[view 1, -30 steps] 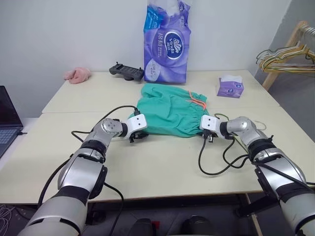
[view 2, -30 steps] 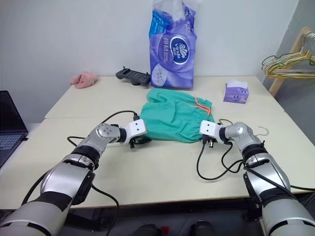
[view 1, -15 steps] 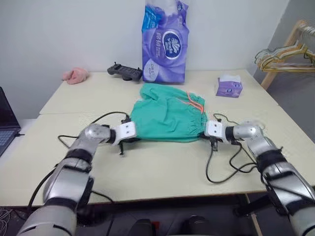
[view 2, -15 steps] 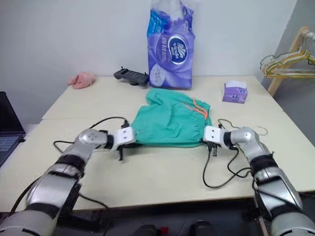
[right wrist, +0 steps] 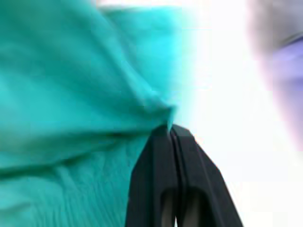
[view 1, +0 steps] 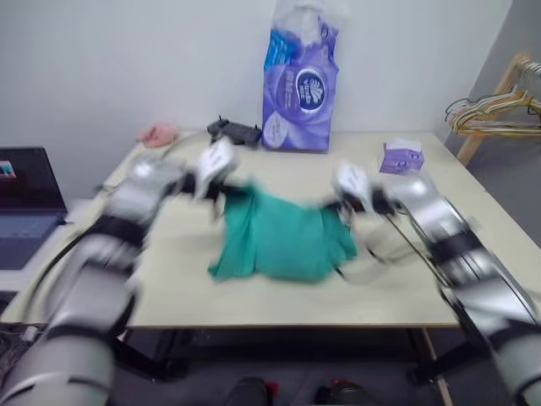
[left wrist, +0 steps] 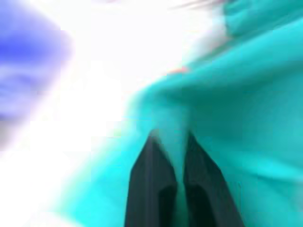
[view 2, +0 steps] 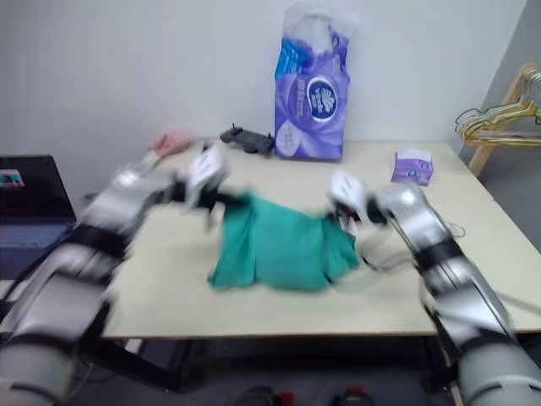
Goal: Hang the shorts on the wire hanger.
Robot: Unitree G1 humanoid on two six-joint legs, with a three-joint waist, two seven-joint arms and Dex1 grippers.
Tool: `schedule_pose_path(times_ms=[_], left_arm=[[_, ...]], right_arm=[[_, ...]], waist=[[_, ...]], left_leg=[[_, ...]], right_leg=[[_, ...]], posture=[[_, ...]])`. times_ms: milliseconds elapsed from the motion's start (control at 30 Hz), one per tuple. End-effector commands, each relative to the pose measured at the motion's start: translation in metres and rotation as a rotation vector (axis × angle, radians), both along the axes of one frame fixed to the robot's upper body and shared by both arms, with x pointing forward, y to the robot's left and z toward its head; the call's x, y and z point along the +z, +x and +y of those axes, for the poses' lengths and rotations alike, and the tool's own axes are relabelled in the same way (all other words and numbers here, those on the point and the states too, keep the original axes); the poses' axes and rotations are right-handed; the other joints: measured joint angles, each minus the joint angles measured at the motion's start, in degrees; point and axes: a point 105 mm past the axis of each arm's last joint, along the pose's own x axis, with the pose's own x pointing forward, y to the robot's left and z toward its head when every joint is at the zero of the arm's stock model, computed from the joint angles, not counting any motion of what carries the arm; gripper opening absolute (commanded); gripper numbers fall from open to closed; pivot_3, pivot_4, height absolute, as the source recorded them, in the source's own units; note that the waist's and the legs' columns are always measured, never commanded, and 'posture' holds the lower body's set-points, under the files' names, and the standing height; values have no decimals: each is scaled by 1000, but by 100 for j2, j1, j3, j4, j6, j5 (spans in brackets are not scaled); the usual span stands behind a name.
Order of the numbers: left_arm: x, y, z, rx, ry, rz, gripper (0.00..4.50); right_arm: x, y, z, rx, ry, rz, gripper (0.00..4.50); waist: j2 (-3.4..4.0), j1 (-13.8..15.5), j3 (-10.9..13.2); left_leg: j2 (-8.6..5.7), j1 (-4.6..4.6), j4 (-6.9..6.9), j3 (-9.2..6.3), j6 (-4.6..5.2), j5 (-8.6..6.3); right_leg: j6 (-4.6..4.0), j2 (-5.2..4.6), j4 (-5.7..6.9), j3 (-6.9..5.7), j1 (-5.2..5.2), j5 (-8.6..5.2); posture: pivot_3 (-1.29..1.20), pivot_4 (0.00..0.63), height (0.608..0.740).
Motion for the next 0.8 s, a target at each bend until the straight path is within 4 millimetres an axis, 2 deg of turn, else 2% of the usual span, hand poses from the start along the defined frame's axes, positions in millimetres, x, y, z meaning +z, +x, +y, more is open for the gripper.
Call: schedule_pose_path(times_ms=[33,67,100,133,167,233,300,333,367,400,433,467,500,533,567,600,667,733,800], left_arm=[[161,-18,78,416,0,-634,33],[199,-35,83,427,-1,-754,33],[222,-48,85,417,9,-831,33],[231,-54,85,405,20,-864,33],[234,-57,85,388,47,-883,33],[232,-60,86,359,122,-898,33],[218,-58,96,340,139,-863,33],[198,-52,102,318,159,-780,33],[166,-45,105,246,151,-651,33],[125,-39,108,166,164,-486,33],[60,-41,115,49,172,-225,33],[19,-51,120,-36,167,-58,33],[-26,-72,129,-136,211,130,33],[-51,-90,134,-206,238,242,33],[-87,-121,145,-258,237,401,33],[-115,-152,152,-304,235,527,33],[-144,-202,158,-336,224,697,33],[-154,-234,157,-343,217,785,33],[-160,-257,151,-343,190,852,33]], right_arm=[[129,1,-32,-237,158,-555,0],[161,-12,-26,-212,184,-685,0],[178,-21,-22,-185,209,-759,0],[183,-26,-21,-169,222,-791,0],[183,-27,-20,-155,235,-802,0],[171,-28,-16,-112,220,-810,0],[140,-25,-9,-27,203,-747,0],[118,-24,-3,35,191,-685,0],[90,-26,4,110,164,-618,0],[61,-29,10,190,151,-530,0],[24,-36,14,275,113,-425,0],[1,-43,15,329,92,-357,0],[-23,-50,14,366,78,-262,0],[-36,-56,13,386,72,-202,0],[-63,-65,8,401,39,-99,0],[-91,-76,1,415,-17,4,0],[-129,-99,-10,432,-95,149,0],[-151,-125,-17,451,-138,244,0],[-160,-147,-17,469,-142,306,0]], waist=[[-72,-34,-3],[-107,-60,-2],[-114,-91,-5],[-127,-109,-14],[-124,-132,-23],[-85,-160,-73],[-72,-169,-89],[-71,-168,-88],[-67,-176,-85],[-68,-182,-86],[-54,-193,-82],[-37,-199,-68],[-26,-206,-55],[-23,-216,-38],[-38,-242,7],[-40,-311,24],[-76,-325,35],[-107,-283,38],[-36,-176,82]], left_leg=[[-23,18,-14,7,-18,-31],[-36,0,-17,28,-16,-71],[-48,-49,-25,52,-25,-93],[-40,-85,-28,70,-36,-125],[-19,-104,-26,94,-43,-146],[-40,-87,-24,125,-28,-160],[-62,-82,-50,134,34,-210],[-76,-90,-59,137,37,-218],[-82,-89,-45,145,47,-222],[-84,-83,-13,147,50,-224],[-83,-71,-4,151,51,-223],[-83,-25,-6,153,61,-221],[-82,30,-4,162,75,-229],[-79,52,2,173,82,-228],[-75,56,10,164,87,-227],[-67,59,22,154,105,-237],[-43,51,36,152,110,-241],[-19,38,51,123,111,-248],[-17,75,63,123,124,-263]], right_leg=[[-29,-29,79,27,-33,-80],[-35,-44,158,63,-96,-148],[-41,-63,209,96,-176,-194],[-39,-64,218,113,-229,-227],[-44,-70,249,139,-279,-255],[-38,-98,287,158,-284,-269],[-2,-103,253,168,-267,-303],[38,-103,236,172,-249,-337],[78,-102,186,176,-209,-361],[80,-97,193,163,-179,-359],[83,-93,195,161,-161,-356],[87,-89,188,159,-113,-351],[86,-89,183,159,-74,-355],[85,-84,199,161,-61,-355],[82,-85,221,171,-64,-354],[78,-85,269,184,-75,-355],[58,-95,300,216,-97,-358],[44,-90,295,188,-102,-366],[31,-92,298,181,-66,-376]], posture=[[152,0,740],[158,0,740],[162,0,740],[164,0,740],[170,0,740],[171,0,740],[193,0,740],[200,0,740],[208,4,740],[216,14,740],[227,28,740],[229,34,740],[229,34,740],[234,53,740],[235,61,740],[238,63,740],[239,64,740],[247,65,740],[248,65,740]])
